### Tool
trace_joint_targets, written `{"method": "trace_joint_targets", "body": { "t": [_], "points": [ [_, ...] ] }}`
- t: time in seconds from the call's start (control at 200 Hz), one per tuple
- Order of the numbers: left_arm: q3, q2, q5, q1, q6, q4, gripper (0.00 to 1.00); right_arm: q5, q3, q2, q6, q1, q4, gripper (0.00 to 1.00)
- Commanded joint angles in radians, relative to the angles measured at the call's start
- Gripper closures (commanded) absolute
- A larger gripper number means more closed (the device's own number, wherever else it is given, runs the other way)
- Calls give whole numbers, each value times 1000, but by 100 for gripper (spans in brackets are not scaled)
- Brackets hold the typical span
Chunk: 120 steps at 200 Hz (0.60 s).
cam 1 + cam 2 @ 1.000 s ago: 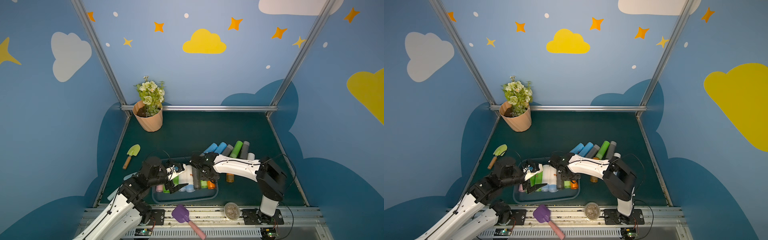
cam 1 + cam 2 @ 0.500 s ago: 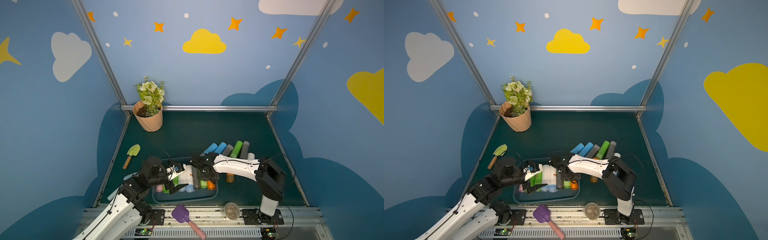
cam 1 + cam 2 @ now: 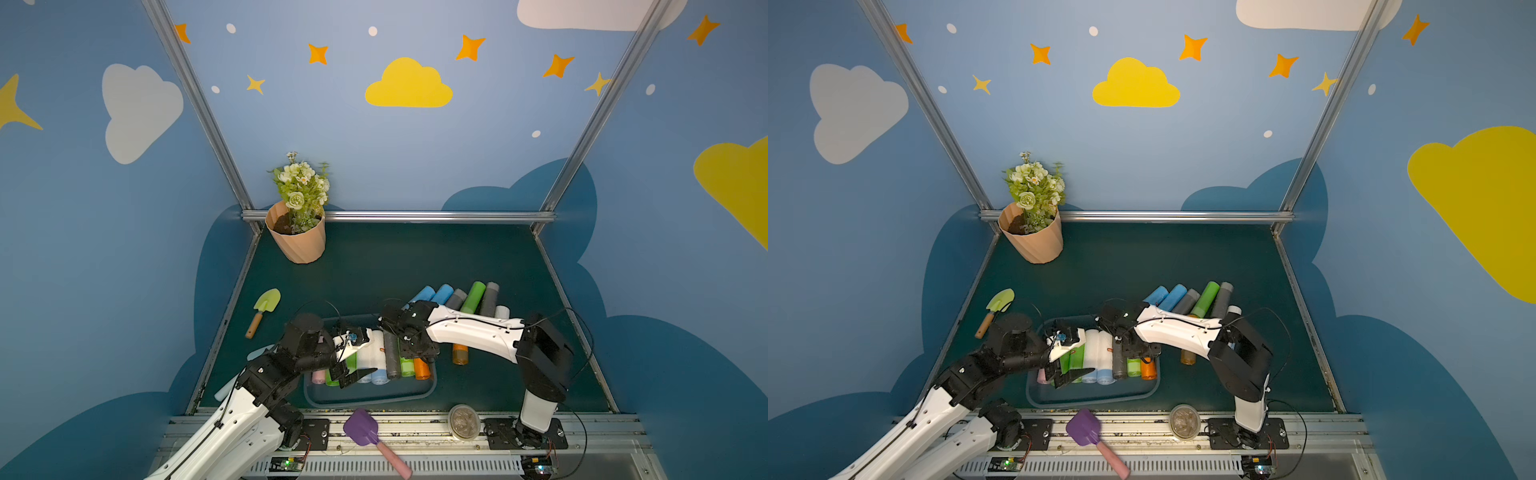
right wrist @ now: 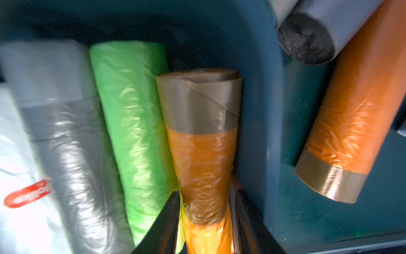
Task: Put the roll of trash bags into the storage box
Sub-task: Place the roll of trash bags in the storage box.
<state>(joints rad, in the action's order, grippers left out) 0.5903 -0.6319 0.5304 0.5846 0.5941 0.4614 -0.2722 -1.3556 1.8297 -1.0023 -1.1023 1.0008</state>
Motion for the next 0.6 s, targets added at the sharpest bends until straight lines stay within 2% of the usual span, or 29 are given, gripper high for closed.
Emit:
{"method": "trace_joint_targets", "body": {
  "t": [0.0, 0.075, 0.16, 0.22, 0.365, 0.596],
  "points": [
    [4, -2, 17, 3, 7, 12, 0, -55, -19, -39, 13, 7, 54, 59],
    [5, -4, 17, 3, 8, 13, 0, -64, -26, -34, 20, 17, 46, 63],
    [5, -5, 17, 3, 7, 14, 0, -63, -32, -30, 40, 31, 24, 76],
    [5, -7, 17, 2, 7, 14, 0, -59, -31, -26, 51, 41, 5, 81],
    [5, -9, 16, 3, 8, 16, 0, -55, -40, -10, 76, 67, -21, 86],
    [3, -10, 19, 3, 8, 15, 0, -16, -20, 20, 103, 96, -82, 87]
  ]
}}
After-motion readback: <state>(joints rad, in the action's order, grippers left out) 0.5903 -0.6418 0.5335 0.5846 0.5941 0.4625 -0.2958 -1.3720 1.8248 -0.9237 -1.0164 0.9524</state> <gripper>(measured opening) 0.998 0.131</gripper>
